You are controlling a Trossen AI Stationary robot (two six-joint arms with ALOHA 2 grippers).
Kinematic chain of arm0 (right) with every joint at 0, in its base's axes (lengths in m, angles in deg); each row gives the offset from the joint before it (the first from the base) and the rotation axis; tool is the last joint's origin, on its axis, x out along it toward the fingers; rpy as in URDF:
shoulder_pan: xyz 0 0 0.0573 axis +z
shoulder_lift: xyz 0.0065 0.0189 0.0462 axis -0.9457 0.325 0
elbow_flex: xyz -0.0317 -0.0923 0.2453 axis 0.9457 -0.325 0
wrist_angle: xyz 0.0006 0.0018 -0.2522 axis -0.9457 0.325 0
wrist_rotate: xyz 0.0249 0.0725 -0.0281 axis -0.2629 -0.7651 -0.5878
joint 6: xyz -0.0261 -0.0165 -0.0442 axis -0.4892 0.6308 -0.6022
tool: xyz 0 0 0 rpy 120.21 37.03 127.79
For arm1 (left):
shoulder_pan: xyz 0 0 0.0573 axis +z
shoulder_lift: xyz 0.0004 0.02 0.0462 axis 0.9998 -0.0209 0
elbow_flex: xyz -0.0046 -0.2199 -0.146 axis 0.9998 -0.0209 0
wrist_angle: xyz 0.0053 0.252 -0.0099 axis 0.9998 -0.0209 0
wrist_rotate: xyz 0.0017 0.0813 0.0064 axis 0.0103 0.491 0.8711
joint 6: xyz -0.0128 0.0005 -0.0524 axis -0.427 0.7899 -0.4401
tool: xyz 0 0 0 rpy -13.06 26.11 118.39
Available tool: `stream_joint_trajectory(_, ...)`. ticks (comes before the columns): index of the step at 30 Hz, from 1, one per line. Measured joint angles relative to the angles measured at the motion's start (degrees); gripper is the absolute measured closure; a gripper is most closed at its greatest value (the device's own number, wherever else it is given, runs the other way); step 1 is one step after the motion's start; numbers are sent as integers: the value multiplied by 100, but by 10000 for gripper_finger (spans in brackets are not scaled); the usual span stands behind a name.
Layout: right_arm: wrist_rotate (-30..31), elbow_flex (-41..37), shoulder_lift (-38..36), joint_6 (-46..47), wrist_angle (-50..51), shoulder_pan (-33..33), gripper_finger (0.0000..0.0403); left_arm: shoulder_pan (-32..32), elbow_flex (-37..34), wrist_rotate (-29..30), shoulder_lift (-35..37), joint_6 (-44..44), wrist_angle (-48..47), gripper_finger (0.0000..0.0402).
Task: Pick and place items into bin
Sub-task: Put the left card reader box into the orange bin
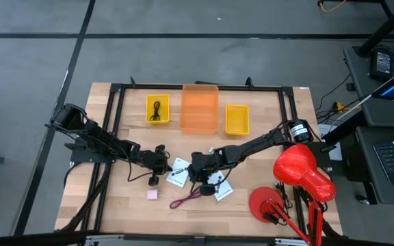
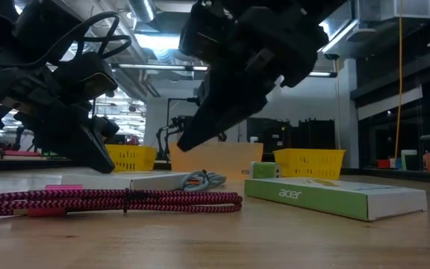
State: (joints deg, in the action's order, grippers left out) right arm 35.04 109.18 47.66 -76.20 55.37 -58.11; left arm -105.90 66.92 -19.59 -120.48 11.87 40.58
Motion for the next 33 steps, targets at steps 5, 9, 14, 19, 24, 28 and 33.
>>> stream_joint_trajectory(5, 202, 2, 226, 37, -131, 15, 403, 0, 0, -1, 0, -2, 2, 400)
stream_joint_trajectory(9, 230, 59, 533, -64, -245, 13, 403, 0, -2, 1, 0, -2, 20, 400)
stream_joint_trajectory(14, 224, 494, 831, -262, -114, 29, 403, 0, -3, 16, -2, -4, 24, 400)
stream_joint_trajectory(19, 303, 938, 1044, -456, 426, 38, 403, 0, -11, 23, -2, -4, 44, 400)
stream_joint_trajectory(24, 519, 1132, 1088, -627, 630, 55, 403, 0, -17, 36, -2, -7, 61, 400)
stream_joint_trajectory(28, 616, 1260, 1112, -809, 615, 71, 403, 4, -17, 72, -2, -7, 61, 400)
stream_joint_trajectory(33, 751, 1359, 1101, -954, 578, 76, 403, 9, -17, 139, -2, -37, 60, 400)
